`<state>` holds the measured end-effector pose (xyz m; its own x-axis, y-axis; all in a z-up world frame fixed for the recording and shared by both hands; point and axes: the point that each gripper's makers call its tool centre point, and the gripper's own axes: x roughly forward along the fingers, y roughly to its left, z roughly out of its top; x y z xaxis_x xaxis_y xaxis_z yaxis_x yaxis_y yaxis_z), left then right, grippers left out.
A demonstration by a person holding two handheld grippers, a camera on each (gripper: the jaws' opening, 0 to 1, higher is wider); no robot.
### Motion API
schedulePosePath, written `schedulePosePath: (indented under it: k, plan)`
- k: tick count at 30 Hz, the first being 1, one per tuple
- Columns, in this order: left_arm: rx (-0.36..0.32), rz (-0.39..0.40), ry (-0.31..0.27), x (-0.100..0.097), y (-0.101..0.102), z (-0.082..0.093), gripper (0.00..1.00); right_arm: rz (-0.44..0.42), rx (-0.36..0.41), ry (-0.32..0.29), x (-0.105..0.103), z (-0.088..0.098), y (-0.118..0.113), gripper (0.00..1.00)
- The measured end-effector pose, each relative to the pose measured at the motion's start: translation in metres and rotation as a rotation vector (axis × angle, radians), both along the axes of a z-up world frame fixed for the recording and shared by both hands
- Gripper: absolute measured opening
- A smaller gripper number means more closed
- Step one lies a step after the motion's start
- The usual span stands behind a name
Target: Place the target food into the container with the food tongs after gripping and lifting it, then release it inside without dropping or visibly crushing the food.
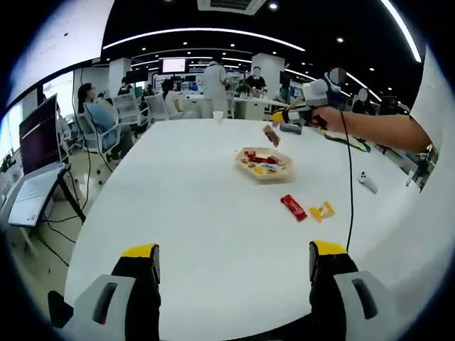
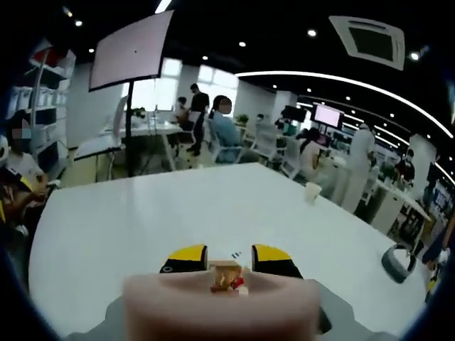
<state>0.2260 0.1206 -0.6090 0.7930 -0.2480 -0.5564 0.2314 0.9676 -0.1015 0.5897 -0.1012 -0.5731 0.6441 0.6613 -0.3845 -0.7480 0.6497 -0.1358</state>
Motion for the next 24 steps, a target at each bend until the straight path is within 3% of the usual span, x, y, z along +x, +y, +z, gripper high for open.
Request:
schedulePosePath:
  k: [11, 13, 21, 23, 24]
  plan:
    - [-0.003, 0.0, -0.004, 0.002, 0.002, 0.0, 0.86, 0.007, 0.036, 0.029, -0.012, 0.003, 0.002, 0.25]
    - [-0.006, -0.005, -0.01, 0.004, -0.002, 0.001, 0.86, 0.003, 0.097, 0.057, -0.019, 0.009, 0.002, 0.25]
    - [-0.024, -0.018, -0.016, 0.002, -0.013, -0.004, 0.86, 0.012, 0.208, 0.13, -0.048, 0.016, -0.007, 0.25]
    - [-0.03, -0.023, -0.016, 0.003, -0.017, -0.005, 0.86, 0.019, 0.198, 0.131, -0.055, 0.014, -0.01, 0.25]
    - [-0.033, -0.027, -0.015, 0.004, -0.019, -0.007, 0.86, 0.036, 0.148, 0.09, -0.059, 0.011, -0.015, 0.25]
